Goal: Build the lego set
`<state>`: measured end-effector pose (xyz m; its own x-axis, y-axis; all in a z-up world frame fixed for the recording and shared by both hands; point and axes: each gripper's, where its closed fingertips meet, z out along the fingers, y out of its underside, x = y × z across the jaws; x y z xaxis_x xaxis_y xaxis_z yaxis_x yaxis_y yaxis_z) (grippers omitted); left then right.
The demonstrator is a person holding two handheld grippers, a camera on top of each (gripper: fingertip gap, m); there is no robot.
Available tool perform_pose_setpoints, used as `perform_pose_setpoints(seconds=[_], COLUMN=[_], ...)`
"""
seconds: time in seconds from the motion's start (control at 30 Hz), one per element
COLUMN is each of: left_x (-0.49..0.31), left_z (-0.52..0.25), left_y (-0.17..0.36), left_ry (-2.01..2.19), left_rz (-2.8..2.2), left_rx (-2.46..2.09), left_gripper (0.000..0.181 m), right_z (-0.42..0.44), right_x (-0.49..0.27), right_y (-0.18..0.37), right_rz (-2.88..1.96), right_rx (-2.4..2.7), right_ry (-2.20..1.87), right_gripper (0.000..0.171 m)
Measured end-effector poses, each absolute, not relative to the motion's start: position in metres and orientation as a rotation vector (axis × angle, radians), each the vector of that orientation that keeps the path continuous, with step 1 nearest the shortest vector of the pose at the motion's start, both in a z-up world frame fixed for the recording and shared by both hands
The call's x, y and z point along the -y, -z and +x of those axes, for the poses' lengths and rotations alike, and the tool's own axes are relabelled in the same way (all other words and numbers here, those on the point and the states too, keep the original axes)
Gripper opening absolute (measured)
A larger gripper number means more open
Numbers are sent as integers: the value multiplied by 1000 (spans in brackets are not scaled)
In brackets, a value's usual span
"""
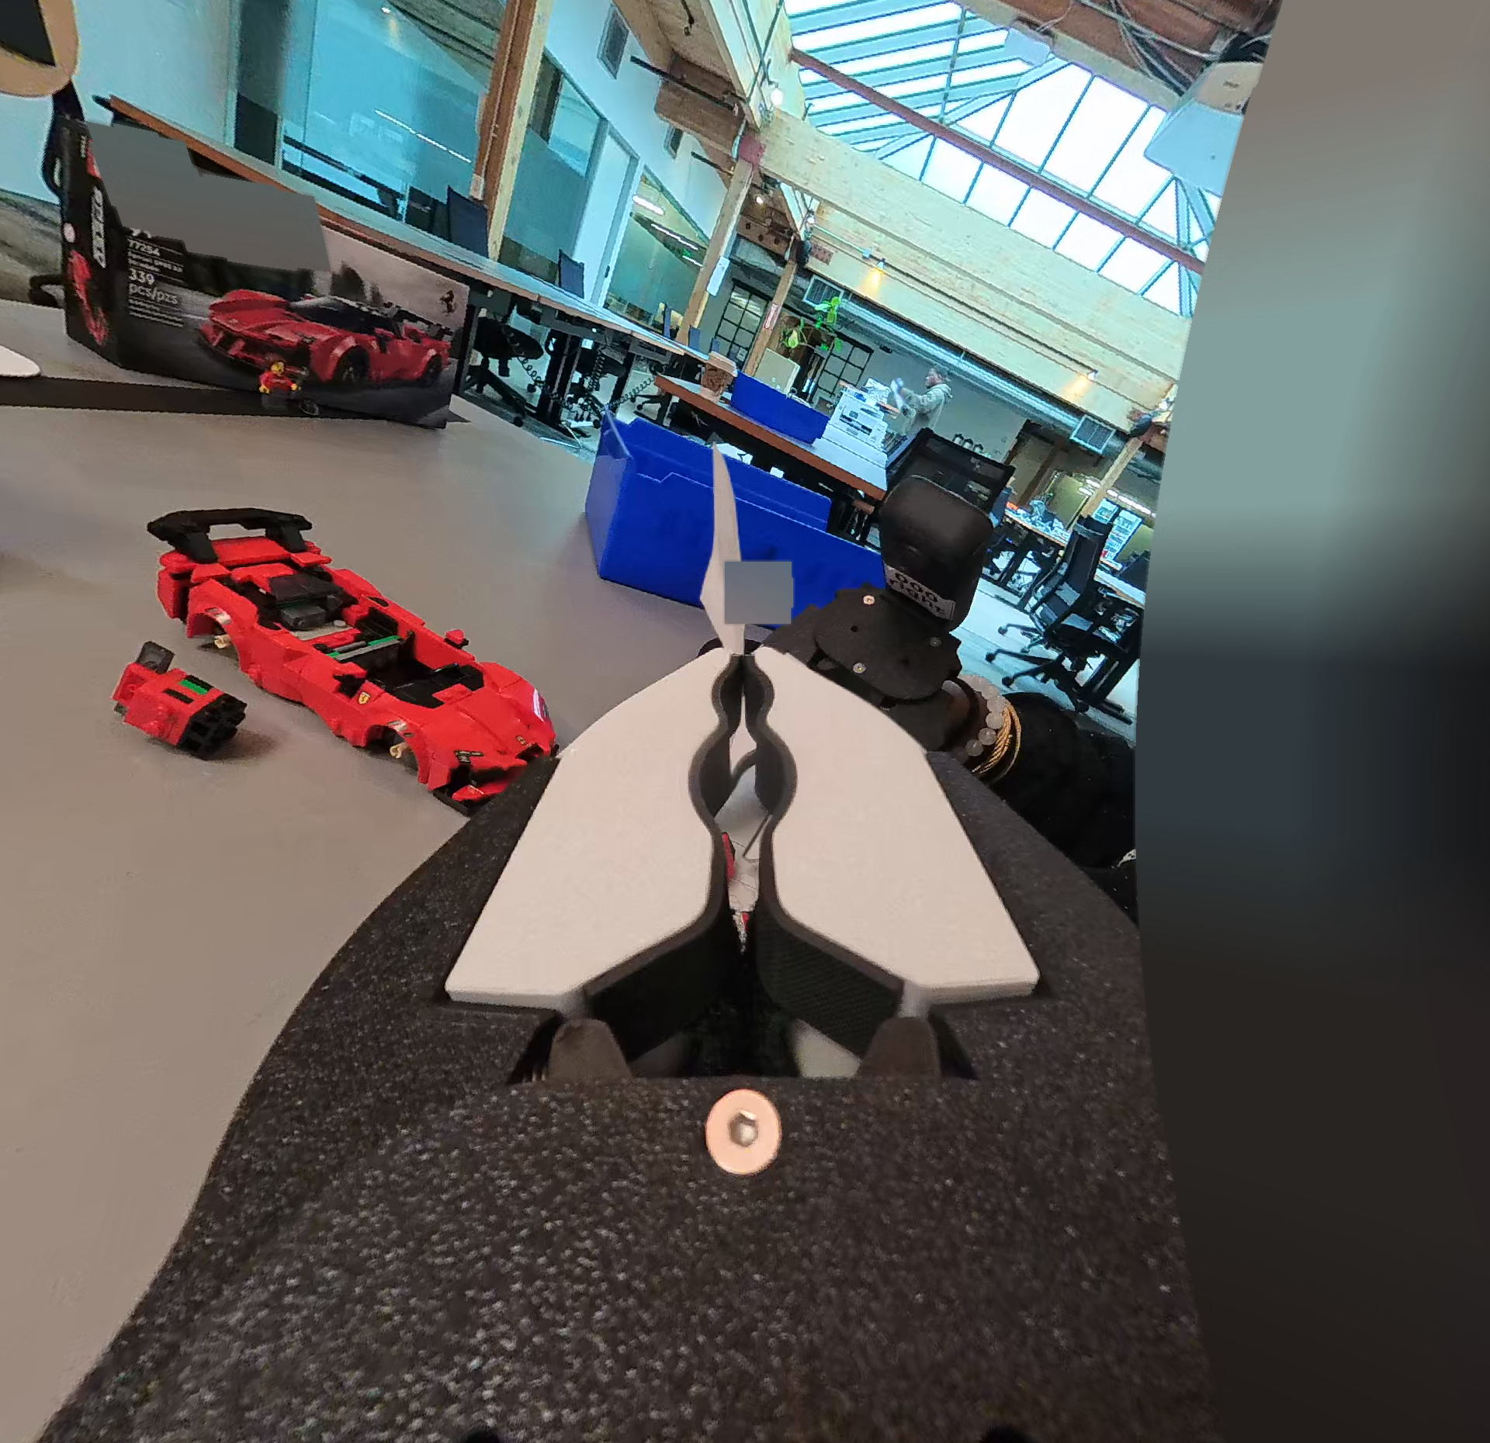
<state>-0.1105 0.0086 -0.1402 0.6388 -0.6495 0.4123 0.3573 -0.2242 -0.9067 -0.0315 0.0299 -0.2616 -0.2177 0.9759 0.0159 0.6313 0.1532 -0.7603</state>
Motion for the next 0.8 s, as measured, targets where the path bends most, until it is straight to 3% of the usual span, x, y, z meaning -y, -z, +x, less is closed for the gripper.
perform_pose_setpoints(seconds=[0.8], left_x=[-13], left_z=[-106], left_y=[151], left_ry=[993], left_rz=[-1548], left_rx=[-243], left_gripper=[0], right_z=[-30], right_x=[-43], right_y=[261], right_rz=[-1519], right_rx=[1922], right_ry=[-811], right_gripper=[17])
